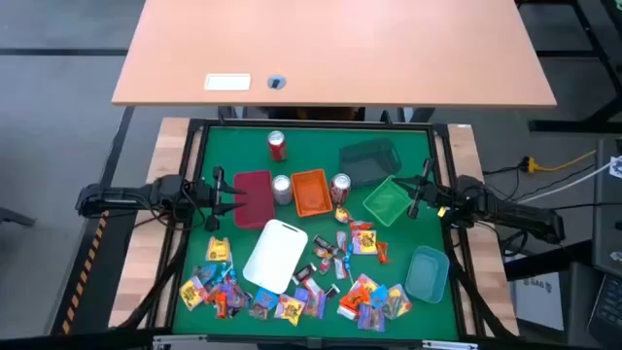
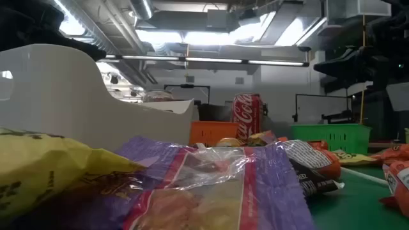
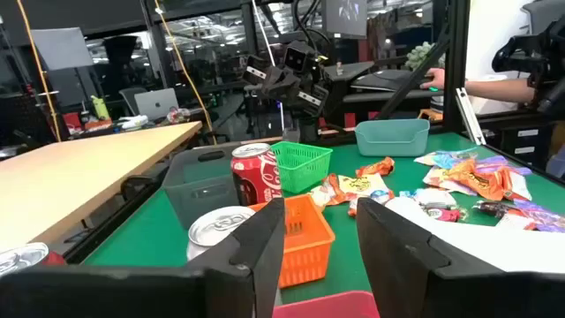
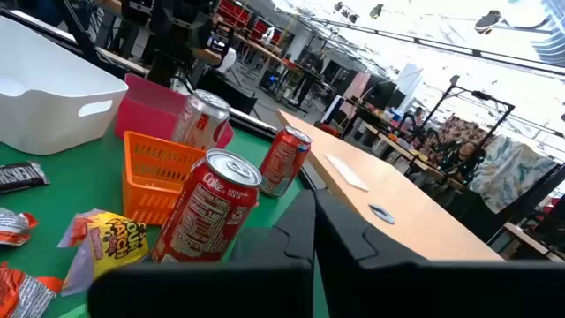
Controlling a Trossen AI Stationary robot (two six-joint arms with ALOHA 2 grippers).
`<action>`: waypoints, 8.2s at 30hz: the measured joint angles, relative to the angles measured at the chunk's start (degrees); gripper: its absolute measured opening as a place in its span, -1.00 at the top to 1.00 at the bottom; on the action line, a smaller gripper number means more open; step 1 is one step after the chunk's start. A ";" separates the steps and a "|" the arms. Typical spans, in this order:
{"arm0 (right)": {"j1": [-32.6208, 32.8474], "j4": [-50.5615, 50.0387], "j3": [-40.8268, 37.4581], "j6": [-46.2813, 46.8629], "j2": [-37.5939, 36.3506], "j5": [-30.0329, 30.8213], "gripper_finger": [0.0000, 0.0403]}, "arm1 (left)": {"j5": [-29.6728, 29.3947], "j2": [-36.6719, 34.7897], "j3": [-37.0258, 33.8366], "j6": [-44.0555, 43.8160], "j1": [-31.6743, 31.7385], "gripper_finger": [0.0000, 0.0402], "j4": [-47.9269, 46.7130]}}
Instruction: Sort candy
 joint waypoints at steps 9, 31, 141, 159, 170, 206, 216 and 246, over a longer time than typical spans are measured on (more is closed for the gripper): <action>0.00 0.00 0.01 0.01 -0.01 -0.02 0.97 | 0.00 0.01 0.00 -0.01 0.00 0.34 0.01; 0.01 0.00 0.00 0.02 0.01 0.00 0.97 | -0.02 0.01 0.00 -0.01 0.00 0.34 0.01; 38.28 -34.05 39.85 115.49 76.87 -12.43 -0.06 | -0.19 0.00 0.00 -0.97 0.01 0.34 0.05; 38.24 -29.65 40.03 113.70 85.88 -12.22 -0.01 | -0.19 0.01 0.00 -0.97 0.00 0.34 0.04; 38.24 -30.62 39.85 113.57 85.89 -11.85 0.64 | -0.18 0.00 0.00 -0.97 -0.01 0.34 0.04; 21.77 -79.53 71.14 67.09 85.98 6.74 0.86 | -0.19 -0.01 0.00 -0.97 0.01 0.34 0.03; 0.96 -68.82 71.14 38.91 86.00 10.31 0.86 | -0.19 -0.01 0.00 -0.97 0.01 0.34 0.04; -9.41 -64.17 71.14 32.90 86.00 6.23 0.00 | 0.21 6.06 17.55 -25.31 -0.01 0.34 -28.59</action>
